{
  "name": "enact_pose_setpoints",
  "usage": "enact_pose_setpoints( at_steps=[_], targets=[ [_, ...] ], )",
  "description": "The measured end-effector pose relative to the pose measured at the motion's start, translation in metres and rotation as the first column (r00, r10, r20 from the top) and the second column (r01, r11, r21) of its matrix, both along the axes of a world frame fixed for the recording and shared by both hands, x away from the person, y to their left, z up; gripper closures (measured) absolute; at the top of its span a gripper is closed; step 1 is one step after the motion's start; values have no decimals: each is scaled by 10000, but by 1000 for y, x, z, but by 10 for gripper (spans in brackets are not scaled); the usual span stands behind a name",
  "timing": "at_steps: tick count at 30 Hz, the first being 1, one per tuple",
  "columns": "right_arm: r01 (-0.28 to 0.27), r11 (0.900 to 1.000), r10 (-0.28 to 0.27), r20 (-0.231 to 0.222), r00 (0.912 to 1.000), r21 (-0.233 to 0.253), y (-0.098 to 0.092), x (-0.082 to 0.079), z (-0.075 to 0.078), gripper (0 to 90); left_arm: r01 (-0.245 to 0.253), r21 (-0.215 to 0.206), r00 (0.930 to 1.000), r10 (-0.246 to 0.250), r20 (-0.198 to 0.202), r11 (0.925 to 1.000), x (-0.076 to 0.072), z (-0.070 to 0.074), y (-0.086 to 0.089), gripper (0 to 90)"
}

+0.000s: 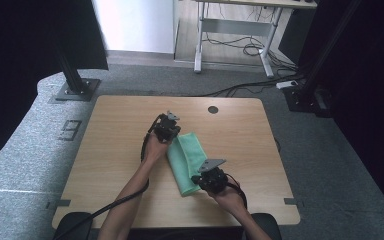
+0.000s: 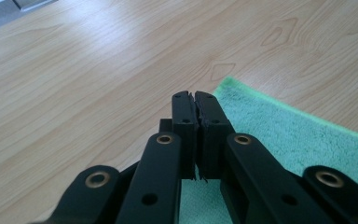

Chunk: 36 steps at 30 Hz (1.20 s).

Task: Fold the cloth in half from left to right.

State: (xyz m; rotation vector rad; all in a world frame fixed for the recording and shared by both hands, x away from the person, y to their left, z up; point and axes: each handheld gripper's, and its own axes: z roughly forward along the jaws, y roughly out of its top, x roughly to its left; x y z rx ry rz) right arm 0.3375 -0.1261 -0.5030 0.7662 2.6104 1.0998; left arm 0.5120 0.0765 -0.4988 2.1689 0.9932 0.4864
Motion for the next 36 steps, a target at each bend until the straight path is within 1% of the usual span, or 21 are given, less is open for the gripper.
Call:
enact_pose_setpoints(
  at_steps=[3,11,16,18,22,28,32,36],
  targets=[
    [145,9999,-145,17,9999,-6,-7,2,0,868,51,-79,10000,-51,27,10000,2,-1,-5,869],
    [462,9989,-462,69,9989,-9,-21,4,2,868,237,-27,9997,-237,48,9997,8,-2,-19,869],
    [608,9981,-608,80,9981,-71,-29,5,2,868,306,-118,9995,-306,26,9995,10,-4,-27,869],
    [650,9978,-650,60,9979,-98,-32,6,1,868,378,-56,9993,-378,-5,9993,12,-5,-31,869],
    [750,9971,-749,26,9972,-137,-38,7,-1,868,416,42,9991,-416,-70,9991,14,-10,-37,869],
    [940,9954,-943,-152,9954,-195,-43,10,-9,867,476,192,9988,-474,-129,9987,16,-17,-43,866],
    [1045,9942,-1050,-199,9943,-272,-47,13,-13,867,475,99,9988,-474,-158,9988,18,-20,-46,860],
    [1157,9929,-1163,-191,9930,-264,-50,14,-14,864,528,114,9985,-526,-171,9985,20,-23,-49,851]
  ],
)
